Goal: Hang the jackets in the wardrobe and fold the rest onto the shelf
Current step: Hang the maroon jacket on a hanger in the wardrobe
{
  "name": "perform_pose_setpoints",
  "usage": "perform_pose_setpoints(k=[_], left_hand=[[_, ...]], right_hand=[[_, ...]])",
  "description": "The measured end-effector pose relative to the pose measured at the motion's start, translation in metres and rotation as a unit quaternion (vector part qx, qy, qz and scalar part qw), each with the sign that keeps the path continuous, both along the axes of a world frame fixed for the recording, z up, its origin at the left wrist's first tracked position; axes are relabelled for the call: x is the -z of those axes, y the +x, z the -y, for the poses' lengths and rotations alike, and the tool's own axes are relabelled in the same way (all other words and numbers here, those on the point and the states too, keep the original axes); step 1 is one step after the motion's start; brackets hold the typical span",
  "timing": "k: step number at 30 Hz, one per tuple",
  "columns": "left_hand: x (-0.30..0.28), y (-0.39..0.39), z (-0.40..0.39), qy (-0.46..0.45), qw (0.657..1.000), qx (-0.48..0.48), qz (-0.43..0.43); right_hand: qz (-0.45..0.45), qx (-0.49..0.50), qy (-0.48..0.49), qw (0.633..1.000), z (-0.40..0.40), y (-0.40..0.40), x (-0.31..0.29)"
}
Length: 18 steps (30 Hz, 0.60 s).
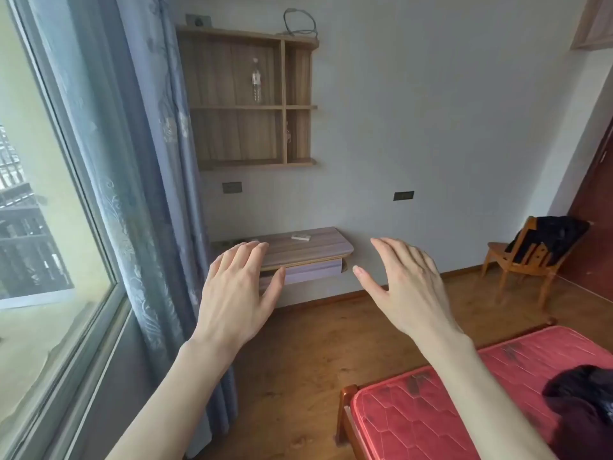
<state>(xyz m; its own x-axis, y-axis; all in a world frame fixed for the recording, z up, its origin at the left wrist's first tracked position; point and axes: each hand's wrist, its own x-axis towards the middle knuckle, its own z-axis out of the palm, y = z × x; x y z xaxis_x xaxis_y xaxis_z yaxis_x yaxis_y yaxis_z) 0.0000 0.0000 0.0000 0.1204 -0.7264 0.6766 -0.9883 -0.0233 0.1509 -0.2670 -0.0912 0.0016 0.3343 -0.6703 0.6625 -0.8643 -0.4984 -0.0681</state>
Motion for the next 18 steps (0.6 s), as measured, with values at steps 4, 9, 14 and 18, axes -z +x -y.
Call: perform_pose_setpoints(k=[4,9,14,18], left_hand=[[0.008,0.019,0.048,0.003,1.0,0.006,0.003],[0.012,0.045,0.13,-0.005,1.0,0.009,0.014],[0.002,0.067,0.213,-0.012,1.0,0.011,0.018],[-0.002,0.083,0.27,-0.008,1.0,0.01,0.01]], right_hand=[[0.004,0.01,0.011,1.0,0.043,0.021,0.011],[0.014,0.012,-0.018,1.0,0.121,0.043,0.017],[0.024,0.02,-0.024,0.999,0.202,0.063,0.012],[0.022,0.022,-0.016,0.999,0.258,0.086,0.01]])
